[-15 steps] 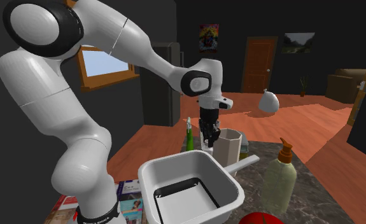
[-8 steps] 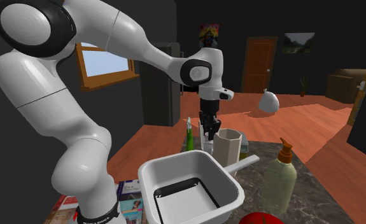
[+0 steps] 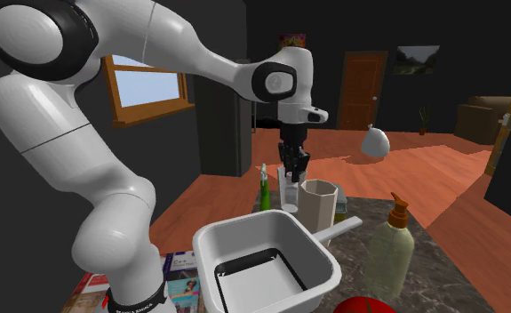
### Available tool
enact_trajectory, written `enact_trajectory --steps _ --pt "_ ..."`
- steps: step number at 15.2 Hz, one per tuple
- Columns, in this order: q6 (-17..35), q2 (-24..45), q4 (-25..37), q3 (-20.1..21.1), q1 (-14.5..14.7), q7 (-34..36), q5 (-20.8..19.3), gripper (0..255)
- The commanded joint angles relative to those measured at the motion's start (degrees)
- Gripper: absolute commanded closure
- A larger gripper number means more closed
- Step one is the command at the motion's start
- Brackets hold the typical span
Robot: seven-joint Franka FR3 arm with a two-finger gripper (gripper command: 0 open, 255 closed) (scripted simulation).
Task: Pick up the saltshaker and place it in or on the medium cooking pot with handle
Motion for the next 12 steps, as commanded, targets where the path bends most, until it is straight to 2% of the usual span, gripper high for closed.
enact_trajectory --steps 1,12 --pt "-1.60 -0.22 1.36 -0.15 -0.05 -0.09 -0.05 255" --pt "-10.12 -0.59 9.50 -0.61 -0.24 -0.09 -0.32 255"
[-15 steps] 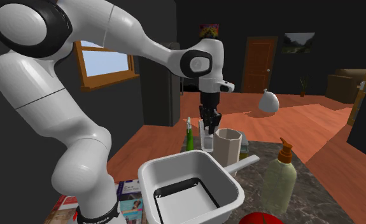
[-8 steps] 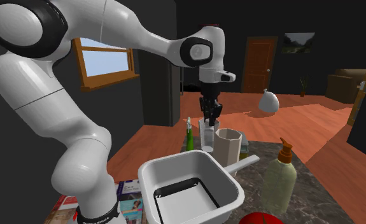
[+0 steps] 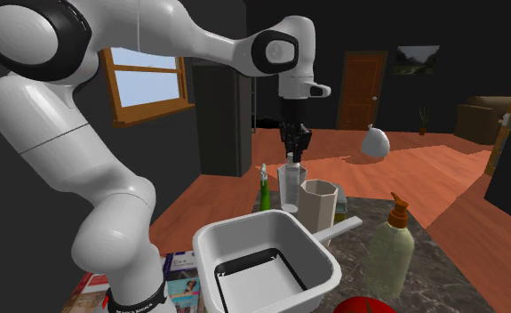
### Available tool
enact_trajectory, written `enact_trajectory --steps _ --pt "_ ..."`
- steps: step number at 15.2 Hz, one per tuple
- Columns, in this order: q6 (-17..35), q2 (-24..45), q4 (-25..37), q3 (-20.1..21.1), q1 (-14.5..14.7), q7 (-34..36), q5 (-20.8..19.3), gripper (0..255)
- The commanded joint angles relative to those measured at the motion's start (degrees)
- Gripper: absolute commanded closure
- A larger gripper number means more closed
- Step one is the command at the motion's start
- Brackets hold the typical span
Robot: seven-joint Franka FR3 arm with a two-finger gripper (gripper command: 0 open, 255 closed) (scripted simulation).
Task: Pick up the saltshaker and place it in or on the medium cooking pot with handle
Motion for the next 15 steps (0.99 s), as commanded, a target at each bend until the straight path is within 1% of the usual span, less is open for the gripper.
enact_trajectory --steps 1,8,15 --pt "-1.32 0.16 1.47 -0.04 -0.04 0.04 -0.06 255" --pt "-5.85 -7.03 -1.44 -7.01 -2.73 -8.85 -2.14 255" --pt "-10.10 -11.08 -1.25 -13.79 -5.54 -17.26 -5.51 255"
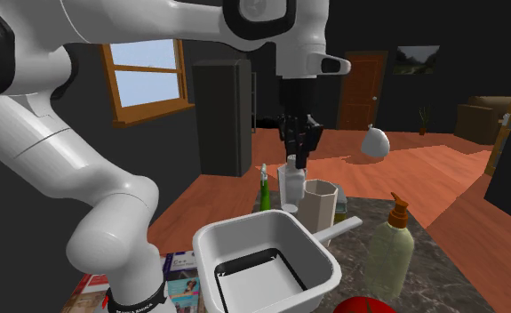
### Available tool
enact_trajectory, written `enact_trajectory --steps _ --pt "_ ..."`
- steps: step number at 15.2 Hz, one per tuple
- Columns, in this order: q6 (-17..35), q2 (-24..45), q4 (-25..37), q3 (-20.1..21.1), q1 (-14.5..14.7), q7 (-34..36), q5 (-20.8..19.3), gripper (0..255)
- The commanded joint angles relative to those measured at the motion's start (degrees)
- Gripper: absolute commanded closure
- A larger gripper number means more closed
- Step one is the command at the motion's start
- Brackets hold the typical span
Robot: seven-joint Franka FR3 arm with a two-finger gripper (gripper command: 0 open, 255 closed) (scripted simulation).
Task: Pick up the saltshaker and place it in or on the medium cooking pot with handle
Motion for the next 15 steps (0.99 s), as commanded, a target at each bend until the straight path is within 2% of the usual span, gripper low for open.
enact_trajectory --steps 1,15 --pt "-0.26 -0.40 -0.17 -0.82 -0.33 -1.04 -0.45 255" --pt "10.21 -1.73 -11.96 -1.02 -0.43 -0.95 -0.65 255"
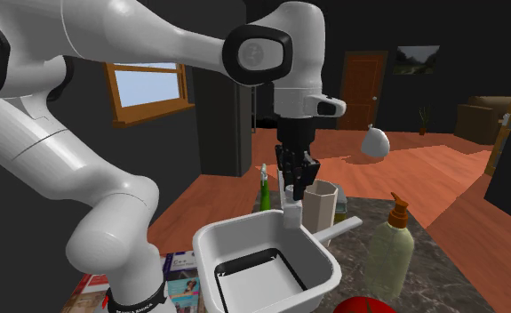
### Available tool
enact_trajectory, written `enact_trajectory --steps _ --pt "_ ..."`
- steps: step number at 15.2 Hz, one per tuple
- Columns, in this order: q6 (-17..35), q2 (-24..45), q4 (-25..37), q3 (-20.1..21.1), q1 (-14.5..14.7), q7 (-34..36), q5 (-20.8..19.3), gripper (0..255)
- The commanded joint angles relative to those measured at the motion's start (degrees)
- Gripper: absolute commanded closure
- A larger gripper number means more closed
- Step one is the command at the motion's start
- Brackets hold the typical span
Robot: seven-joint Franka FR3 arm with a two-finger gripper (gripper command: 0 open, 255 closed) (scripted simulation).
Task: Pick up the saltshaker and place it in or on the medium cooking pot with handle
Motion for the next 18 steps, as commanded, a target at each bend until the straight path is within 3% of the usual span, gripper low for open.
enact_trajectory --steps 1,7,14,15,18 --pt "1.58 0.17 -1.38 -0.05 -0.01 0.00 -0.03 255" --pt "6.23 0.44 -5.76 -0.16 -0.05 0.02 -0.13 255" --pt "6.23 0.44 -5.76 -0.16 -0.05 0.02 -0.13 255" --pt "6.23 0.44 -5.76 -0.16 -0.05 0.03 -0.13 0" --pt "6.23 0.44 -5.76 -0.16 -0.05 0.03 -0.13 0"
